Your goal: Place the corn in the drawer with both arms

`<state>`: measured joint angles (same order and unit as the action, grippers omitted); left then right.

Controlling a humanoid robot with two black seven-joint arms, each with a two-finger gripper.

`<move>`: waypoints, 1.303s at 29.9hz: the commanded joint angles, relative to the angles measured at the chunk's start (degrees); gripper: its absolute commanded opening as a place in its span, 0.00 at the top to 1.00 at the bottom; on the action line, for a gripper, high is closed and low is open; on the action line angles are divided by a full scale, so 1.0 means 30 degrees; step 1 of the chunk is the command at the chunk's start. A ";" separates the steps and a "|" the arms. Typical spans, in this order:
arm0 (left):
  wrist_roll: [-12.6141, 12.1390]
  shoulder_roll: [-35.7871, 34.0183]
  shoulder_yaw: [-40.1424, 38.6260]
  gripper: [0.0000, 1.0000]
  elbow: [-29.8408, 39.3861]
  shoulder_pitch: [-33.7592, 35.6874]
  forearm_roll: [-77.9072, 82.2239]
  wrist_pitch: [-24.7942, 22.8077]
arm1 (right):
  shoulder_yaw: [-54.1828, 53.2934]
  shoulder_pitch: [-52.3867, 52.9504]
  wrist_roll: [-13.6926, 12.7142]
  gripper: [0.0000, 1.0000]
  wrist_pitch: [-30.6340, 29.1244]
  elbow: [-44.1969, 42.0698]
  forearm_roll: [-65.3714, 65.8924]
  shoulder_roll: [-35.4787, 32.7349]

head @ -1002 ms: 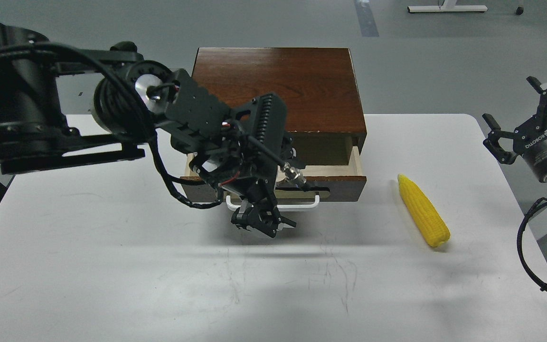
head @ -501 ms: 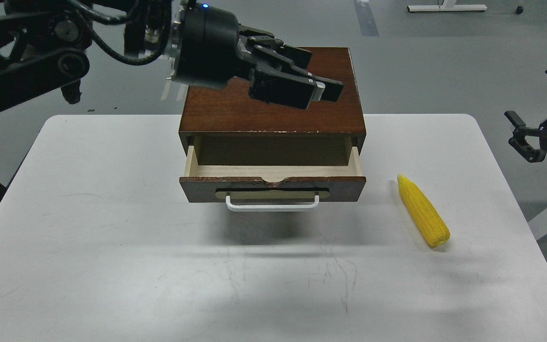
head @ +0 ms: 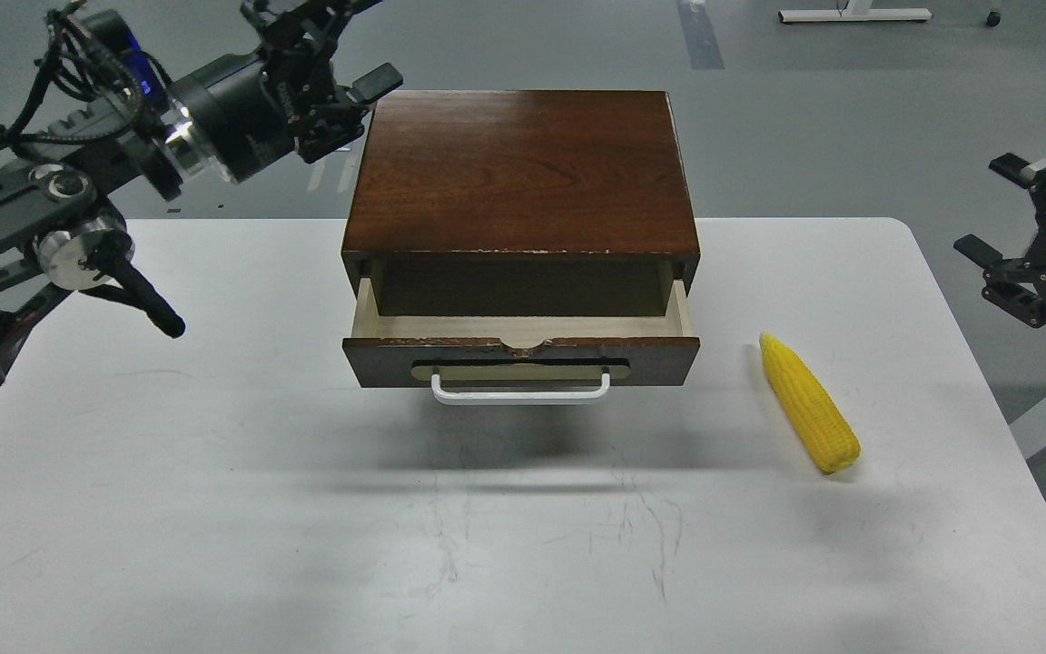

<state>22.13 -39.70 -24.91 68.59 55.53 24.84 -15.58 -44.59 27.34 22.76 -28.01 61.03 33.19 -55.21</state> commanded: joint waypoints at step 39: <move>-0.0171 0.0870 -0.3036 0.02 -0.2090 -0.3274 -0.0574 -0.0285 | 1.2516 0.6971 0.0264 0.18 0.0004 -0.3176 1.7091 0.5892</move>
<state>21.62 -37.01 -33.93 62.22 45.71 23.10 -16.43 -8.64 48.21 23.55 -28.00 52.03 84.31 -38.33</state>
